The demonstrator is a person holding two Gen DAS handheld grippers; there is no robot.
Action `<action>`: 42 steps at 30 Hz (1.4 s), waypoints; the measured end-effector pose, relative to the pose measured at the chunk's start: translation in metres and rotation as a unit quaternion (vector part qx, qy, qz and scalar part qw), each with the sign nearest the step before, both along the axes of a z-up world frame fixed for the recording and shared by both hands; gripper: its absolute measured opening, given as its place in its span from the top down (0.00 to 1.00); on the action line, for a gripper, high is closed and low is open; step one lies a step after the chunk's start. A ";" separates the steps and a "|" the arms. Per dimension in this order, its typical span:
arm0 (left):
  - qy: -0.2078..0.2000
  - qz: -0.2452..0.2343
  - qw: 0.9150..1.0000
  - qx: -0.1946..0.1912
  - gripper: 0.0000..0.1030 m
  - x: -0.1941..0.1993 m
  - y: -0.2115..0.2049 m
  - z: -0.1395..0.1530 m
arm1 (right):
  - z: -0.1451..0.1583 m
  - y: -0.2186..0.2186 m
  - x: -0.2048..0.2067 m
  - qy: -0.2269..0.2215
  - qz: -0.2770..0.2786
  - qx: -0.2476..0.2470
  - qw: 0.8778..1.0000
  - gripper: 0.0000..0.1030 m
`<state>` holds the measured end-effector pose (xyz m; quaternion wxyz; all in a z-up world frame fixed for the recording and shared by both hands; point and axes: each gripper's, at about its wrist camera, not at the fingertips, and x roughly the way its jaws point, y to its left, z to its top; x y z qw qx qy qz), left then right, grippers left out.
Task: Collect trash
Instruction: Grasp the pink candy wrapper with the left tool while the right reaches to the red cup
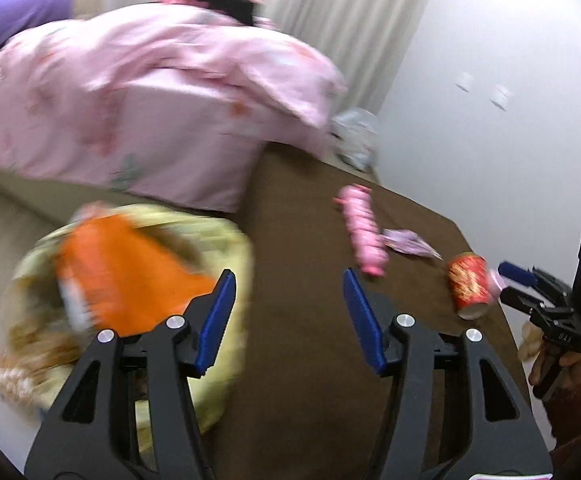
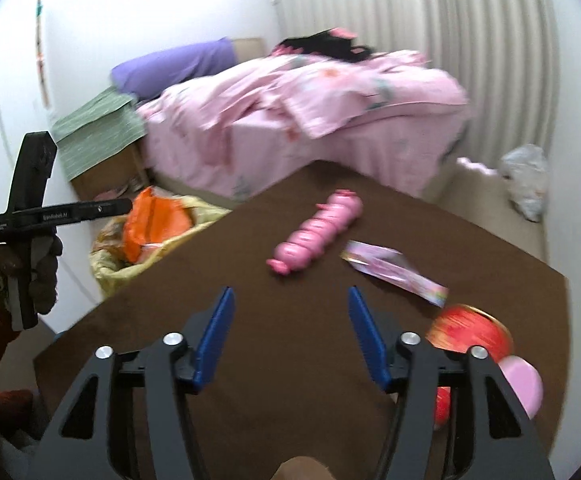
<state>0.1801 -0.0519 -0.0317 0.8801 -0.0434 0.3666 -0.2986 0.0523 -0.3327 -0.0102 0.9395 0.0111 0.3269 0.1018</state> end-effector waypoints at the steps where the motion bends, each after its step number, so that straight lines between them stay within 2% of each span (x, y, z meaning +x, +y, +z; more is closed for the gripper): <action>1: -0.004 -0.018 1.000 0.004 0.49 -0.001 -0.014 0.000 | -0.003 -0.011 -0.009 0.005 -0.014 0.002 1.000 0.39; 4: -0.029 -0.097 0.995 0.025 0.49 -0.001 -0.071 -0.001 | -0.013 -0.034 -0.026 0.034 -0.020 0.020 0.999 0.39; 8: -0.052 -0.190 0.979 0.062 0.49 0.009 -0.151 -0.005 | -0.028 -0.053 -0.046 0.053 -0.027 0.020 0.998 0.39; 15: -0.047 -0.234 0.962 0.133 0.49 0.050 -0.250 -0.027 | -0.049 -0.072 -0.060 0.074 -0.051 0.044 0.995 0.39; 18: -0.037 -0.235 0.957 0.166 0.49 0.063 -0.275 -0.042 | -0.055 -0.076 -0.062 0.082 -0.056 0.055 0.993 0.39; 20: -0.019 -0.237 0.955 0.179 0.49 0.071 -0.285 -0.056 | -0.059 -0.079 -0.061 0.083 -0.078 0.058 0.992 0.39; 23: 0.014 -0.248 0.952 0.179 0.49 0.070 -0.282 -0.066 | -0.058 -0.079 -0.055 0.067 -0.111 0.068 0.989 0.39; 25: 0.024 -0.254 0.950 0.180 0.49 0.062 -0.273 -0.067 | -0.056 -0.077 -0.049 0.041 -0.143 0.075 0.986 0.39; 26: 0.024 -0.255 0.949 0.184 0.49 0.054 -0.267 -0.068 | -0.055 -0.077 -0.044 0.024 -0.164 0.085 0.982 0.39; 29: 0.021 -0.252 0.949 0.189 0.51 0.033 -0.245 -0.067 | -0.057 -0.076 -0.031 0.011 -0.192 0.106 0.976 0.39; 32: 0.037 -0.239 0.955 0.172 0.58 0.019 -0.223 -0.066 | -0.060 -0.070 -0.015 0.019 -0.203 0.118 0.972 0.40; 36: 0.067 -0.222 0.964 0.129 0.58 0.003 -0.184 -0.062 | -0.065 -0.062 0.001 0.024 -0.223 0.110 0.968 0.41; 38: 0.061 -0.215 0.967 0.120 0.58 -0.002 -0.175 -0.058 | -0.067 -0.063 0.008 0.026 -0.229 0.110 0.967 0.43; 39: 0.053 -0.210 0.970 0.116 0.58 -0.006 -0.169 -0.056 | -0.071 -0.064 0.011 0.030 -0.226 0.117 0.967 0.51; 41: 0.033 -0.200 0.973 0.108 0.58 -0.006 -0.165 -0.052 | -0.074 -0.067 0.007 0.031 -0.210 0.141 0.967 0.55; 42: 0.029 -0.197 0.975 0.102 0.57 -0.006 -0.166 -0.048 | -0.074 -0.067 0.006 0.032 -0.204 0.138 0.969 0.58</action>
